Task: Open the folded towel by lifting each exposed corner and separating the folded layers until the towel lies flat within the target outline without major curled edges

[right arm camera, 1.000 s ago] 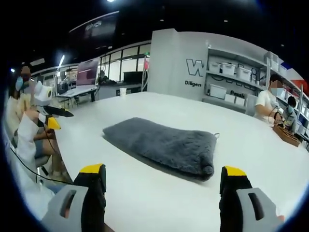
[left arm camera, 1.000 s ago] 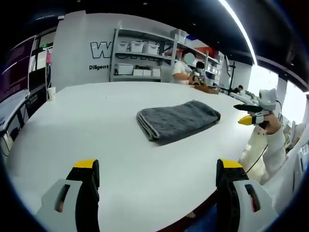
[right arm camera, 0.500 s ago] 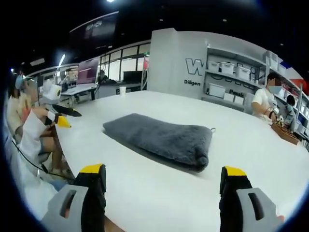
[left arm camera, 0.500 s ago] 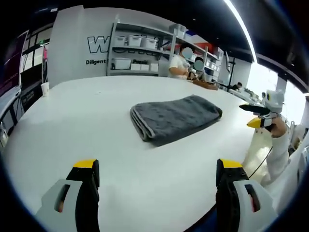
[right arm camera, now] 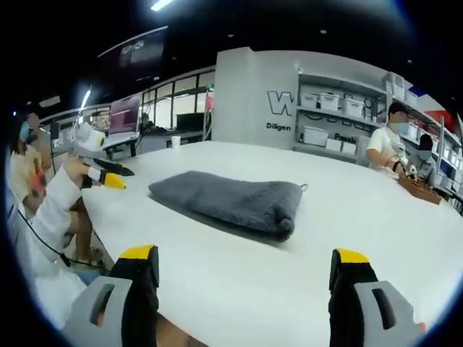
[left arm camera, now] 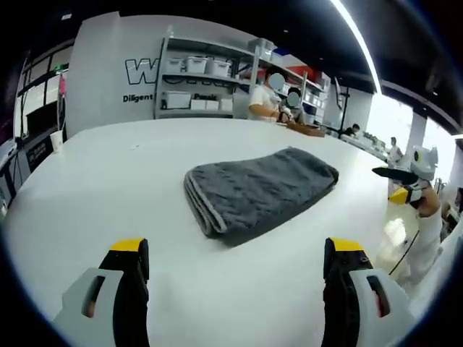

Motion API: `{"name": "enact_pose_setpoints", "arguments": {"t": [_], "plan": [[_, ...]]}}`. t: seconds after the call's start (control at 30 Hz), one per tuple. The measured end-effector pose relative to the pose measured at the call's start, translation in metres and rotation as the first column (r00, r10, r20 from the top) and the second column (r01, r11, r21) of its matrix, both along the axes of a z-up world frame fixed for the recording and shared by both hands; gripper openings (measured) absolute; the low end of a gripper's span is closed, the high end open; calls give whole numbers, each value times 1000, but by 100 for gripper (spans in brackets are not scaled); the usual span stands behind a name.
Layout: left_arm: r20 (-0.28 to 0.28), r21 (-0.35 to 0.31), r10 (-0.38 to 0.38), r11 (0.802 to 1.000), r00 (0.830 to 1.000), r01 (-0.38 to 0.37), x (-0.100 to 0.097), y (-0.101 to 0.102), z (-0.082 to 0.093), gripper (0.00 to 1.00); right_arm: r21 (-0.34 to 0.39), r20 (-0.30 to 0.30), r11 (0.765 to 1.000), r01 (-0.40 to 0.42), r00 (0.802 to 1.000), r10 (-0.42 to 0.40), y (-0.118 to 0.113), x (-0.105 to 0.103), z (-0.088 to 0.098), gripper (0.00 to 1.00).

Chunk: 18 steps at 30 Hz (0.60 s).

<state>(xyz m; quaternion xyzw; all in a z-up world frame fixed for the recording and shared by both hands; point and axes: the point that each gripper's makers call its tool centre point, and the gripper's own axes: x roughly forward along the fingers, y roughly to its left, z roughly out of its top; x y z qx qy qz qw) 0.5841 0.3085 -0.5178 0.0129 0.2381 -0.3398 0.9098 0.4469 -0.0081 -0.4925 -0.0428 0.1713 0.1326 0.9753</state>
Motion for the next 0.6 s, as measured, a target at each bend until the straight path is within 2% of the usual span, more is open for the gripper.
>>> {"name": "enact_pose_setpoints", "arguments": {"t": [0.13,0.2,0.33,0.53,0.57,0.6], "plan": [[-5,8,-7,1000,1000,7,17,-6,-4,100,14,0,1000,18,1000,-18,-6,-6,-6,99],[-28,8,-32,999,999,33,22,-13,-10,99,19,-3,1000,18,1000,-18,-7,-8,-8,99],[-39,-19,-63,998,997,63,29,-25,-13,94,24,-8,1000,18,1000,-18,-6,-11,-12,99],[-56,-39,-57,998,997,54,43,-35,-21,88,21,-12,1000,15,1000,-15,-6,-15,-15,99],[-63,-38,-62,997,996,60,43,-36,-23,85,22,-8,1000,14,1000,-14,-6,-16,-15,99],[-97,-28,-71,997,993,68,42,-37,-29,83,23,-4,1000,14,1000,-14,-7,-17,-14,99]]}}
